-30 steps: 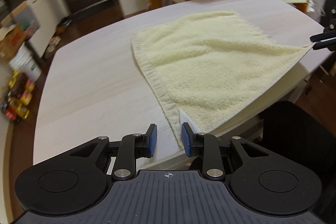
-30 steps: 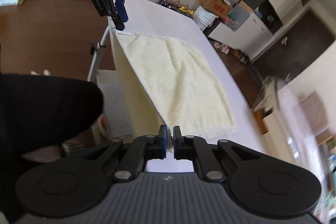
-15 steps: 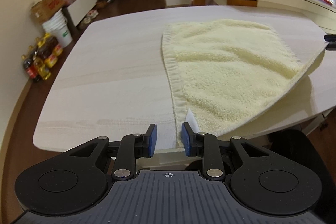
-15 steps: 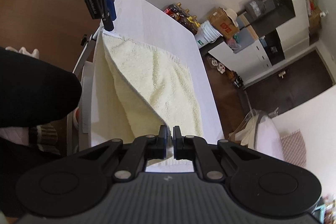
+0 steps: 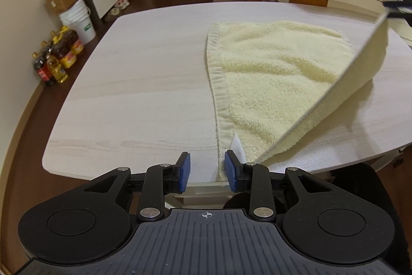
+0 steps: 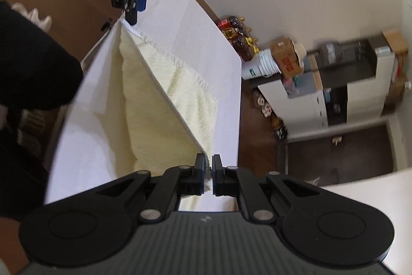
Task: Fold towel
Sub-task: 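Lift the towel corner with the right gripper and fold it diagonally over, then release the folded corner with the right gripper and withdraw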
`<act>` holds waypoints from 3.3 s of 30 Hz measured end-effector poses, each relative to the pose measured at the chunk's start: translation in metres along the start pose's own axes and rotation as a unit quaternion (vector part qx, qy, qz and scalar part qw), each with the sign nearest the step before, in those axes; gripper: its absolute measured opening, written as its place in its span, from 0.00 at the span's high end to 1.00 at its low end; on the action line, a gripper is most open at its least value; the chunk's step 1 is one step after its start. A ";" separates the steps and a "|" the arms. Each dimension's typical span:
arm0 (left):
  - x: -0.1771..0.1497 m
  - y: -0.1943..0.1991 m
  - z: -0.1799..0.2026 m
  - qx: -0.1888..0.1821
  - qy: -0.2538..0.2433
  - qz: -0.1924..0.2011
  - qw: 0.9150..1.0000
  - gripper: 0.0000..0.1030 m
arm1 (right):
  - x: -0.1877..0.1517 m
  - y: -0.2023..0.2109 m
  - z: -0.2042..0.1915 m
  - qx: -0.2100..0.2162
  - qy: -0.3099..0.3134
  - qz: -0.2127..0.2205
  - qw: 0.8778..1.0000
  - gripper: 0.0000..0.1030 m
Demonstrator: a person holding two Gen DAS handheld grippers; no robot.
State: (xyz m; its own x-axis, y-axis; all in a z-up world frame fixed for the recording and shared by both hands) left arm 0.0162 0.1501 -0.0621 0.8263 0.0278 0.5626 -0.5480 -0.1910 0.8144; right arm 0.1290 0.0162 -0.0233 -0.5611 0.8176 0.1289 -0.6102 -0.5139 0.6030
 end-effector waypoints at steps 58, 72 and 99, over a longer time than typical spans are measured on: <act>0.005 -0.006 -0.010 -0.052 0.015 -0.033 0.998 0.63 | 0.067 -0.248 0.041 0.122 0.089 0.047 0.987 0.90; 0.005 -0.005 -0.018 -0.063 0.038 -0.021 0.997 0.62 | 0.052 -0.211 0.087 0.056 -0.075 0.049 0.994 0.72; 0.120 -0.044 -0.023 -0.082 -0.117 0.072 0.987 0.57 | 0.125 -0.049 -0.005 0.122 -0.444 0.158 0.873 0.49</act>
State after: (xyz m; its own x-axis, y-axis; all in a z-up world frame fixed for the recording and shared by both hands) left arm 0.1366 0.1842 -0.0268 0.7357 -0.2187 0.6410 -0.6592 -0.0136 0.7519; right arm 0.0854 0.1420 -0.0408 0.0415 0.5791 0.8142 -0.3046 -0.7688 0.5623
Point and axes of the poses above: each gripper's, at about its wrist camera, not at the fingertips, and y roughly against the way its jaws point, z to its right, x to its top, the point moved 8 cm from there along -y, roughly the way its jaws point, and after that the axes turned 4 degrees about x, right-handed, at the moved point
